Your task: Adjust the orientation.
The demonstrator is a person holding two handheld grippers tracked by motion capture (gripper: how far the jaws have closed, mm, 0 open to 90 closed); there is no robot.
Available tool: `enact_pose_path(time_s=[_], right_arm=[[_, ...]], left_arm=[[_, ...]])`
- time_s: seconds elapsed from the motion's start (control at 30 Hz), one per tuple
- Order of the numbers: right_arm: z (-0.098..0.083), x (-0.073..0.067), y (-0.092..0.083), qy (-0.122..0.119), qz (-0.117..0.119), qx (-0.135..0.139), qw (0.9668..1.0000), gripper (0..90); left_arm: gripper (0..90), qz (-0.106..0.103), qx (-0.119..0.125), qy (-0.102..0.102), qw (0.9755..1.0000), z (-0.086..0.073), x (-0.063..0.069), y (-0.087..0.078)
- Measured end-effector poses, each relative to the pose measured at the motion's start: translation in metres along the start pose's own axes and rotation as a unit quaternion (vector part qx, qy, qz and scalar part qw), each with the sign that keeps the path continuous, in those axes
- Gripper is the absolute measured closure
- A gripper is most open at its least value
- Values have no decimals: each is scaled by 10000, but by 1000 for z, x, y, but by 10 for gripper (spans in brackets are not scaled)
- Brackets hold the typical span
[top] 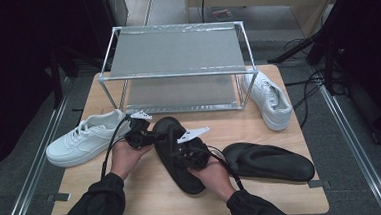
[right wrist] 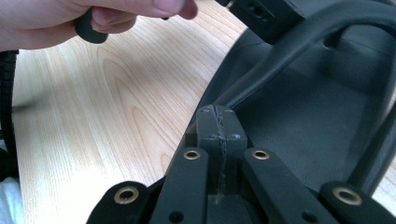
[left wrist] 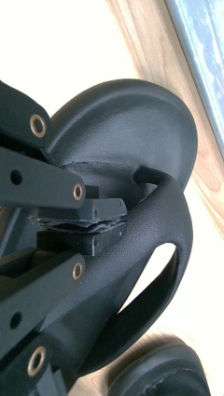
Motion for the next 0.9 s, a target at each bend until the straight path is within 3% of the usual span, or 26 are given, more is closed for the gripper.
enact_pose_path(time_s=[0.1, 0.3, 0.9], right_arm=[[0, -1, 0, 4, -8, -5, 10000, 900], [1, -1, 0, 30, -40, -23, 10000, 900], [7, -4, 9, 23, 40, 17, 10000, 900]], left_arm=[[873, -133, 7, -17, 9999, 3, 1, 6], [877, -140, 35, -92, 9999, 6, -2, 9], [892, -189, 59, -20, 9998, 10, 0, 15]])
Point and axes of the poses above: each handheld gripper's, and its own axes: y roughly forward along the jaws, z roughly out of its top, x roughly to its right, the point moved 9 cm from there along y, roughly forward along the jaws, and after that the axes turned 5 degrees about -z, right-handed, at the moved point
